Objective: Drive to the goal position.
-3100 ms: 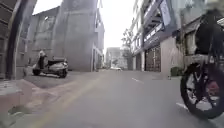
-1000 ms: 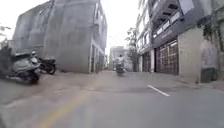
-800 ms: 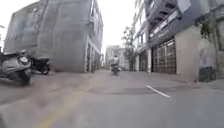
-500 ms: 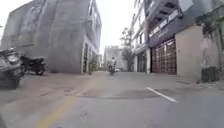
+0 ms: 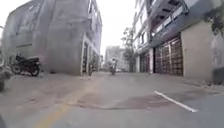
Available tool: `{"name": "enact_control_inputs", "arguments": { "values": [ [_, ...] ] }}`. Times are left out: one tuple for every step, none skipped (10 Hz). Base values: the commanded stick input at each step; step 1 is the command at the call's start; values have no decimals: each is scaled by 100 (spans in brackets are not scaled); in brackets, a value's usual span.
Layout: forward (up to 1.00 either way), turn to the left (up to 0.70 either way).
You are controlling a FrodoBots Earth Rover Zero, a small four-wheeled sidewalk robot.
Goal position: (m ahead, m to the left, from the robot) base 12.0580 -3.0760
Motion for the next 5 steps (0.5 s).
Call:
{"name": "enact_control_inputs", "arguments": {
  "values": [
    [100,6],
    [100,6],
    [100,6],
    [100,6],
    [100,6]
  ]
}}
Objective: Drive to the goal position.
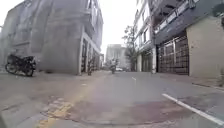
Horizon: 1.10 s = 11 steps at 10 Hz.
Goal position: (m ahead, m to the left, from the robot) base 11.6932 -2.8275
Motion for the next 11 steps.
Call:
{"name": "enact_control_inputs", "arguments": {
  "values": [
    [100,6],
    [100,6],
    [100,6],
    [100,6],
    [100,6],
    [100,-5],
    [100,-34],
    [100,-34],
    [100,-34],
    [100,-20],
    [100,2]
  ]
}}
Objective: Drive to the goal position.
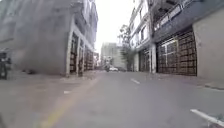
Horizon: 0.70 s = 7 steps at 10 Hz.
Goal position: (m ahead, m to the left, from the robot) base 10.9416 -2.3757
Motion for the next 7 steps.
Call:
{"name": "enact_control_inputs", "arguments": {
  "values": [
    [100,5],
    [100,6],
    [100,6],
    [100,6],
    [100,6],
    [100,6],
    [100,6]
  ]
}}
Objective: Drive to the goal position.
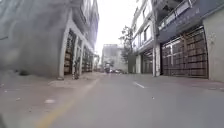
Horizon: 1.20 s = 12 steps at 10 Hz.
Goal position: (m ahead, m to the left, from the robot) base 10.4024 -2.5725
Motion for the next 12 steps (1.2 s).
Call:
{"name": "enact_control_inputs", "arguments": {
  "values": [
    [100,6],
    [100,6],
    [100,6],
    [100,6],
    [100,6],
    [100,6],
    [100,6],
    [100,6],
    [100,6],
    [100,6],
    [100,6],
    [100,6]
  ]
}}
